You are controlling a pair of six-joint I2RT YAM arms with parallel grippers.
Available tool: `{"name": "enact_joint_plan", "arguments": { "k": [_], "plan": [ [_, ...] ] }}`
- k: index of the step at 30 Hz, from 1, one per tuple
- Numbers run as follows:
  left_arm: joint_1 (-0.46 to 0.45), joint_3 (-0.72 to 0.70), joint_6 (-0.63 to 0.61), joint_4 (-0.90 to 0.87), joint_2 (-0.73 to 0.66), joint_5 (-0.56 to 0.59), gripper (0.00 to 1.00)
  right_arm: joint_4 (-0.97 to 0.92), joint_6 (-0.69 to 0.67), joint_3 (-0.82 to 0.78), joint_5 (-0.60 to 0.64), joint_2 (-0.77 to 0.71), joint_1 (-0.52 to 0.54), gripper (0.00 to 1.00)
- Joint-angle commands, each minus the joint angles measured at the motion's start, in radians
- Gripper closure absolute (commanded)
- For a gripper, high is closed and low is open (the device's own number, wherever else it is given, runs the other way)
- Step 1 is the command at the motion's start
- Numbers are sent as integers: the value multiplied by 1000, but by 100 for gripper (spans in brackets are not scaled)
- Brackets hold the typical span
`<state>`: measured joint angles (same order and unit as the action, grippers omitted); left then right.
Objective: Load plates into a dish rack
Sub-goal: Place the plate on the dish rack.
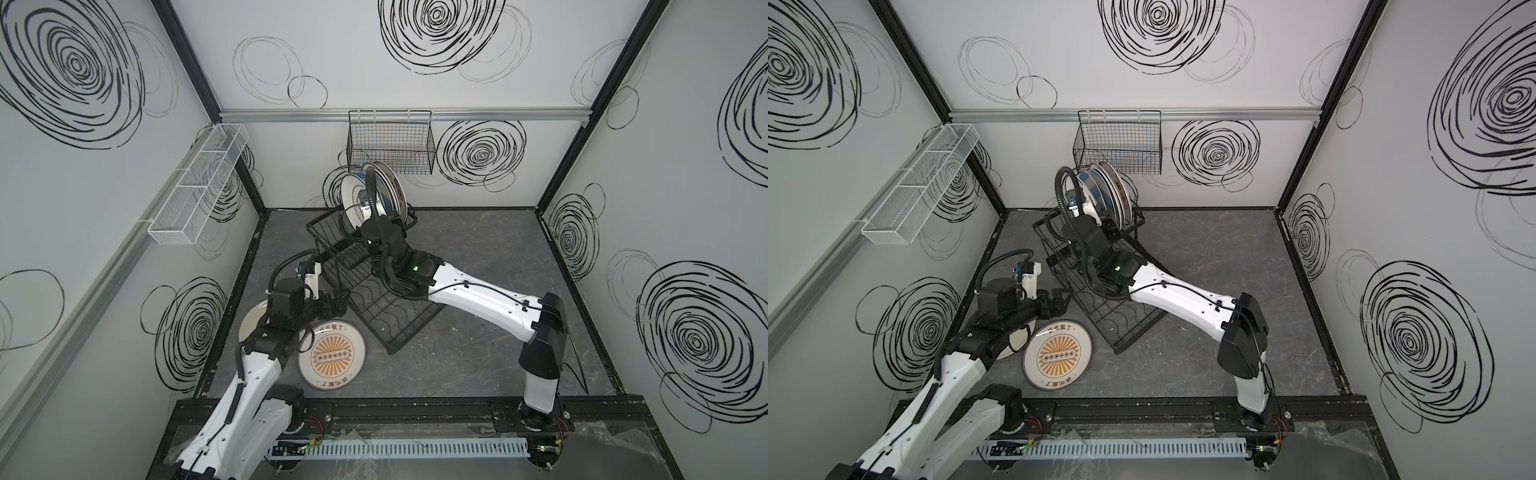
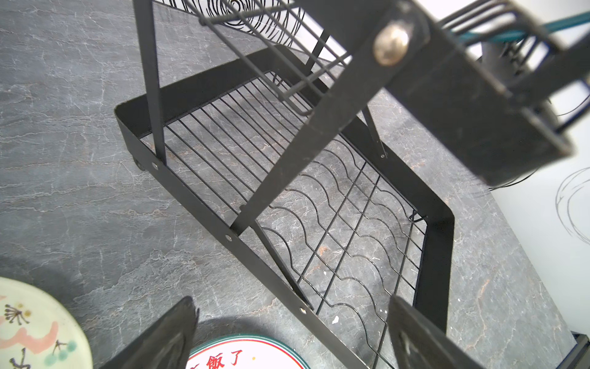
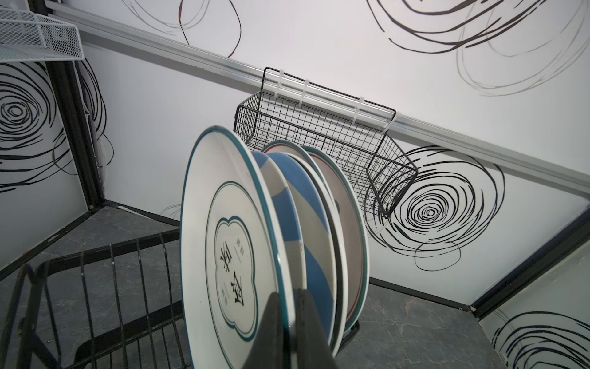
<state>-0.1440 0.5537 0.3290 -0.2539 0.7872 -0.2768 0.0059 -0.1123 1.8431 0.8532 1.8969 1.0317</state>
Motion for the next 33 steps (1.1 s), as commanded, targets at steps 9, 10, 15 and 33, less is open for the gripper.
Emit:
{"name": "enact_joint_plan", "arguments": {
  "k": [9, 10, 15, 33],
  "plan": [
    [-22, 12, 14, 39, -3, -12, 4, -20, -23, 100, 56, 70, -19, 100],
    [-22, 10, 18, 42, -4, -15, 4, -22, -25, 104, 51, 74, -18, 100],
    [-23, 11, 19, 37, -9, -12, 4, -41, -35, 141, 43, 104, -18, 98],
    [-19, 17, 32, 45, -15, -9, 4, -127, -21, 217, -18, 102, -4, 53]
  ]
}}
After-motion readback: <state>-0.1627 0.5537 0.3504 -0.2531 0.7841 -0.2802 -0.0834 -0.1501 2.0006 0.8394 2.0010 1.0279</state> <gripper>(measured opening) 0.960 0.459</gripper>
